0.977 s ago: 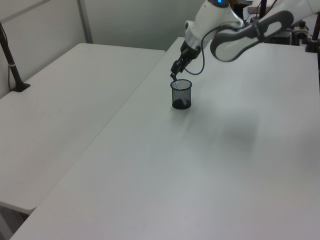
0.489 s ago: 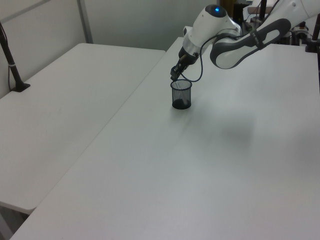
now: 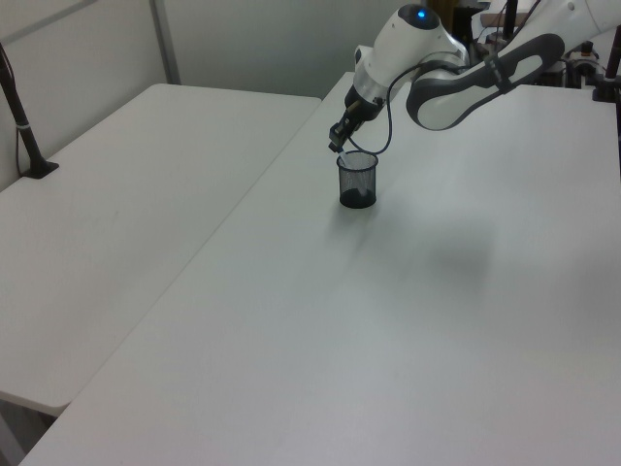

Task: Remove the marker
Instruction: 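Close the gripper on the blue-capped marker inside the cup, then lift the marker straight up out of the mesh cup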

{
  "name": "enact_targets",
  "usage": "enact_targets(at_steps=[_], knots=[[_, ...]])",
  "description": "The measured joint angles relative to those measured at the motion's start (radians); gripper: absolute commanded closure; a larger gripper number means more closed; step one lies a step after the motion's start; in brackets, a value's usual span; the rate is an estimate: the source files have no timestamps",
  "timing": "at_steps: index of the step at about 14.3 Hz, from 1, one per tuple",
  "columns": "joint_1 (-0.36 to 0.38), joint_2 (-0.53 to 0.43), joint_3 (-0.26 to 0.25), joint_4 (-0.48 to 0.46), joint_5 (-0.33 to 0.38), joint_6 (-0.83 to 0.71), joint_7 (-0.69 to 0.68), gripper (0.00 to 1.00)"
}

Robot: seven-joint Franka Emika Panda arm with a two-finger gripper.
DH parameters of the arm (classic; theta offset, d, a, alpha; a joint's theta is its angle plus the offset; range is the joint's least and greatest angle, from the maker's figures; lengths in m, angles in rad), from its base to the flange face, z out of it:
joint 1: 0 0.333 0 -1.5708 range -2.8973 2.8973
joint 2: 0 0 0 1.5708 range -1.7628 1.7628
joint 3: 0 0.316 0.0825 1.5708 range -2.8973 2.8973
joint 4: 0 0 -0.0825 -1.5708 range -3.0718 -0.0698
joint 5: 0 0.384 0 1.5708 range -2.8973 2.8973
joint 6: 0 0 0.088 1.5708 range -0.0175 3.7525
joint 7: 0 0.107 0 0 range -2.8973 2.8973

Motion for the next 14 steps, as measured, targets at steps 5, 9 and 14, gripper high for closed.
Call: enact_targets(at_steps=[5,9,14], knots=[[-0.011,-0.083,0.0,0.044,0.0,0.0,0.0,0.92],[-0.011,-0.169,0.004,0.042,0.0,-0.066,0.0,0.93],[0.061,-0.177,0.037,0.018,0.004,-0.149,0.004,0.92]])
